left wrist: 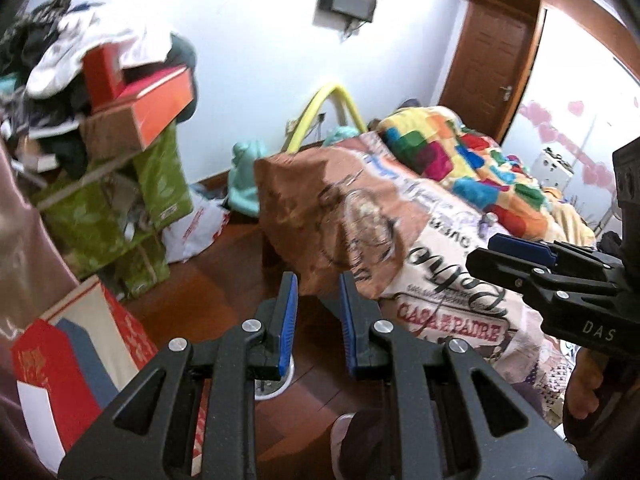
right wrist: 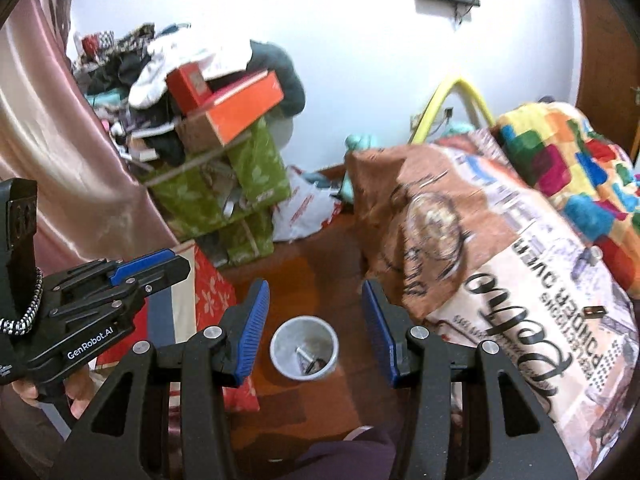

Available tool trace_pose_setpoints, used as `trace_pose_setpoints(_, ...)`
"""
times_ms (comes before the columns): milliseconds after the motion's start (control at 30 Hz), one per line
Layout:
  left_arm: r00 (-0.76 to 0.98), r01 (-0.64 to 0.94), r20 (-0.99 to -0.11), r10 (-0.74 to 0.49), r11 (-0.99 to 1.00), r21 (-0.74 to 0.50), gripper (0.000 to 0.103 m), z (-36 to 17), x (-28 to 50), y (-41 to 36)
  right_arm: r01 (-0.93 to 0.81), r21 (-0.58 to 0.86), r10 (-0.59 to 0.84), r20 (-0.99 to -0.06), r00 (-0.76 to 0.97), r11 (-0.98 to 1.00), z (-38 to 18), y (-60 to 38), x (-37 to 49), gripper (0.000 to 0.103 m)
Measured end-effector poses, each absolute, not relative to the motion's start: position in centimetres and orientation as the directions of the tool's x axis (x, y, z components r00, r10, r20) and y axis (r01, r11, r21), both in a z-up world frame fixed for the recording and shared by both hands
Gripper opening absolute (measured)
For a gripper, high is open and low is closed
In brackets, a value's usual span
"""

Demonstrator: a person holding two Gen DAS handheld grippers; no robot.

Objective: Collect trash
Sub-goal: 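Move both open tools back to the items on the bed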

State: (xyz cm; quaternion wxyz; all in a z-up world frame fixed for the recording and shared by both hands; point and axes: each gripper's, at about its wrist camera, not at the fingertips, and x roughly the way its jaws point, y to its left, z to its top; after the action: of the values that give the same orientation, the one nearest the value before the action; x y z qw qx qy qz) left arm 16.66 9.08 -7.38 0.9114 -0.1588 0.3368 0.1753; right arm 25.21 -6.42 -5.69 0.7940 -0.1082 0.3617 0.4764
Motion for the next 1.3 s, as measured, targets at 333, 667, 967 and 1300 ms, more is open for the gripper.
trace_pose_setpoints(333, 0.771, -0.317, -0.609, 0.186, 0.942, -0.114, 0.044, -3.5, 21.1, 2.2, -0.778, 0.094, 0.659, -0.599, 0.454, 0.621, -2.7, -14.1, 27.3, 0.045)
trace_pose_setpoints(667, 0.797, -0.228, -0.589, 0.138, 0.97, -0.082, 0.061, -2.1, 27.4, -3.3, -0.65, 0.051, 0.562, -0.557, 0.611, 0.758, -1.8, -20.8, 31.5, 0.063)
trace_pose_setpoints(967, 0.79, -0.126, -0.611, 0.06, 0.99, -0.066, 0.061, -2.5, 34.5, -7.0, -0.533, 0.064, 0.471, -0.563, 0.678, 0.844, -2.6, -25.2, 36.5, 0.063)
trace_pose_setpoints(1300, 0.76, -0.026, -0.649, -0.035, 0.996, -0.084, 0.061, -5.7, 43.3, -9.8, -0.406, 0.057, 0.351, -0.621, 0.701, 0.912, -6.3, -28.7, 42.7, 0.063)
